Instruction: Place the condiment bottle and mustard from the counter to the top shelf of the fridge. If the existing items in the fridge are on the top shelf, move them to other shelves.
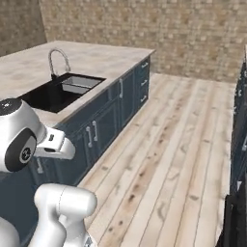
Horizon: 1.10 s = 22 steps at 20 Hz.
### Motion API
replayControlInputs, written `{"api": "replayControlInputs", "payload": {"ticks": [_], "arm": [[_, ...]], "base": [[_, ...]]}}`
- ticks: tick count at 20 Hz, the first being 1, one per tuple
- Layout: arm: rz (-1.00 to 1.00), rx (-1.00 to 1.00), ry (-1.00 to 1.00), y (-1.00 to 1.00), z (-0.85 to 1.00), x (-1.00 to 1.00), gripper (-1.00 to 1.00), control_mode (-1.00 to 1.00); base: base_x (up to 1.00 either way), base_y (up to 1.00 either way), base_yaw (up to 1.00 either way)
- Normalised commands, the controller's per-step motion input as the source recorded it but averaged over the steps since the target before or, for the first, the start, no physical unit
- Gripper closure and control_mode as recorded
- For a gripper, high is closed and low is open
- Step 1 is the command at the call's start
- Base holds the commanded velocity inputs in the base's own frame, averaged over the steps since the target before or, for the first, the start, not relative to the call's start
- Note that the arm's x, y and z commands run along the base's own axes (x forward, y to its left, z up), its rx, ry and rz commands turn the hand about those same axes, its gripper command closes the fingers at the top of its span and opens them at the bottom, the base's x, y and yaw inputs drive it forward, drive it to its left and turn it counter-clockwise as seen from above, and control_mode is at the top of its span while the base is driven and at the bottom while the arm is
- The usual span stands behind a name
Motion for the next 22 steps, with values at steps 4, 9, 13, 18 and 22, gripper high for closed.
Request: {"api": "replayControlInputs", "payload": {"ticks": [4, 9, 13, 18, 22], "arm": [[0.0, 0.0, 0.0, 0.0, 0.0, 0.0, -1.0, 1.0], [0.0, 0.0, 0.0, 0.0, 0.0, 0.0, -1.0, 1.0], [0.0, 0.0, 0.0, 0.0, 0.0, 0.0, -1.0, 1.0], [0.0, 0.0, 0.0, 0.0, 0.0, 0.0, -1.0, 1.0], [0.0, 0.0, 0.0, 0.0, 0.0, 0.0, -1.0, 1.0]], "base": [[0.7, -0.37, 0.69], [0.78, -0.36, 0.7], [0.71, -0.36, 0.73], [0.55, -0.29, 0.78], [0.51, -0.2, 0.8]]}}
